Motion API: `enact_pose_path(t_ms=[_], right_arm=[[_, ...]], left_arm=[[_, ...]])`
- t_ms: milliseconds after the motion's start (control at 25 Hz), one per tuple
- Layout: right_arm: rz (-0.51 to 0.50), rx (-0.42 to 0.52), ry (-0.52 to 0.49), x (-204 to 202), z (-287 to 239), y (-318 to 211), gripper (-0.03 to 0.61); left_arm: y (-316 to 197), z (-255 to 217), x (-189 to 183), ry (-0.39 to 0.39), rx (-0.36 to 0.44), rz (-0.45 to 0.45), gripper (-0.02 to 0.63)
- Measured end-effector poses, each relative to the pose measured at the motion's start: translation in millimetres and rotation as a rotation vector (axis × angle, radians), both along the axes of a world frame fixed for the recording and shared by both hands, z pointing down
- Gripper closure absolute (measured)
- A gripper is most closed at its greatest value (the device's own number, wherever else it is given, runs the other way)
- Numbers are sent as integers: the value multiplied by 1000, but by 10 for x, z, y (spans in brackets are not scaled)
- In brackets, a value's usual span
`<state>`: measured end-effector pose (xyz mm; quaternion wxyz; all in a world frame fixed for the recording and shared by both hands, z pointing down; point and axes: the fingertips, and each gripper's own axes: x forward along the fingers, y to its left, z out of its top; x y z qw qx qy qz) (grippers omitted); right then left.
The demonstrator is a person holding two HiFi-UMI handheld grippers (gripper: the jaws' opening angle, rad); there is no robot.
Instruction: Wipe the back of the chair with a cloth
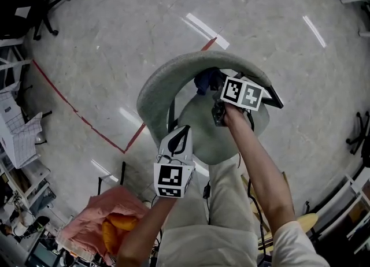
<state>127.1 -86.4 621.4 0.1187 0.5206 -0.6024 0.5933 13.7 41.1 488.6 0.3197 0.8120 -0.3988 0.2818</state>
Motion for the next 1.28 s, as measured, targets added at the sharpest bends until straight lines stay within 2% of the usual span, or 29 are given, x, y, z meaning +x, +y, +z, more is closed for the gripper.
enact_pose_path(t_ms=[720,1120,1280], right_arm=[[166,10,10,938,-62,145,500],[427,-20,-29,1366,-63,447,501],[475,-17,-36,1443,-81,535,502]], left_arm=[[95,-35,610,-9,10,53,612],[151,-86,813,-10,23,81,612],[160,-121,847,-7,32,87,612]])
